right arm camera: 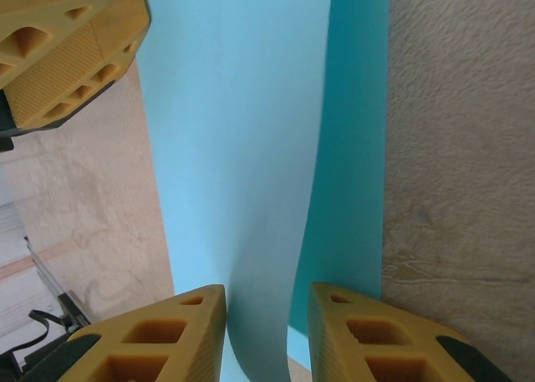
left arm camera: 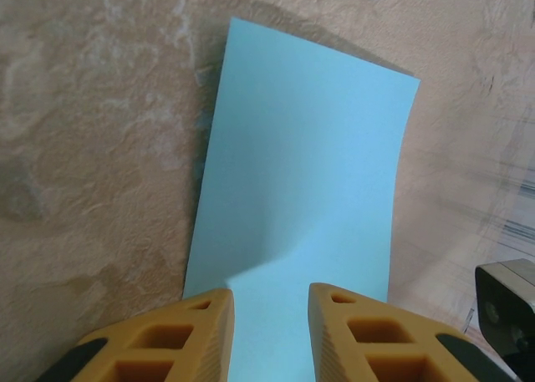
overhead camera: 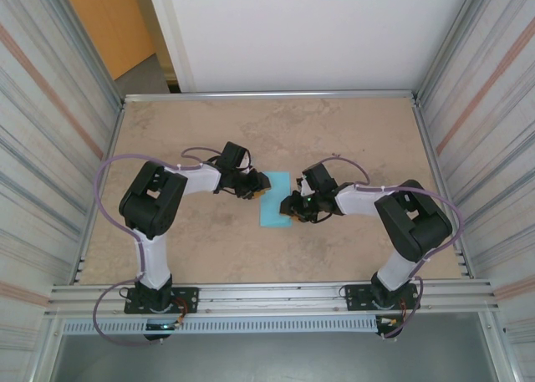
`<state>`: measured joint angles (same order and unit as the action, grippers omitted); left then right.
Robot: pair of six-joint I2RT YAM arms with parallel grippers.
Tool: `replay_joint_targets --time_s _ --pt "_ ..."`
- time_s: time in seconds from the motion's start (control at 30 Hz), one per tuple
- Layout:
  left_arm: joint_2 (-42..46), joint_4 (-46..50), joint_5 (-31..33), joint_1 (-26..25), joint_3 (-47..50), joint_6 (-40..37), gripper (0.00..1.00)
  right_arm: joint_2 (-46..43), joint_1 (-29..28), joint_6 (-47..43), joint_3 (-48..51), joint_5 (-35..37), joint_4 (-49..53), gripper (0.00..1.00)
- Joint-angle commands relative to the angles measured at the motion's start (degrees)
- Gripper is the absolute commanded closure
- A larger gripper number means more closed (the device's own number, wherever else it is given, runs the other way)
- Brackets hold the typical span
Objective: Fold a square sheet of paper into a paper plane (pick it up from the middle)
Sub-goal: Fold the triangle a second time at the center of the table.
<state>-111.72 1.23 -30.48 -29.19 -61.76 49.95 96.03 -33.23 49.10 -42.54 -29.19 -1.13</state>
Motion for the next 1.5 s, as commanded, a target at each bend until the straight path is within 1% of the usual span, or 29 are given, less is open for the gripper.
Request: replay_joint_targets --time_s 0.0,0.27,0.53,0.7,0.83,1.1,1.23,1.37,1.47 --pt "-3.06 4.58 1.19 -0.06 1.02 -0.71 0.7 0.39 0.47 0.36 -0.64 -1.21 -0.63 0.68" --pt "-2.89 4.98 1.25 0.01 0.98 -0.85 0.7 -0.56 1.07 1.03 -0.13 -1.57 -0.46 0.69" --pt "-2.91 4.65 1.22 0.08 1.19 -0.58 0.7 -3.65 1.07 3.07 2.96 -1.63 -1.02 0.7" --pt "-2.81 4.57 1.08 0.01 1.14 -0.66 0.7 -4.14 0.77 5.44 4.4 -1.91 -3.29 0.74" --pt "-2.45 4.48 1.01 0.02 1.24 -0.75 0.7 -5.04 0.32 6.38 4.91 -0.6 -2.7 0.79" --pt "-1.19 4.41 -0.17 0.11 0.1 -2.86 0.7 -5.39 0.36 7.85 4.4 0.18 1.25 0.88" --pt "1.31 1.31 -2.14 0.16 0.38 -4.31 0.7 -5.92 0.44 7.77 4.3 0.75 2.75 0.95" --pt "3.55 -0.71 -4.25 0.18 -0.39 -6.9 0.69 -6.62 0.63 6.75 3.53 0.5 5.1 0.98" --pt "2.78 1.11 -3.66 0.12 -1.83 -8.3 0.69 -7.21 0.87 5.72 2.99 0.08 6.86 0.99"
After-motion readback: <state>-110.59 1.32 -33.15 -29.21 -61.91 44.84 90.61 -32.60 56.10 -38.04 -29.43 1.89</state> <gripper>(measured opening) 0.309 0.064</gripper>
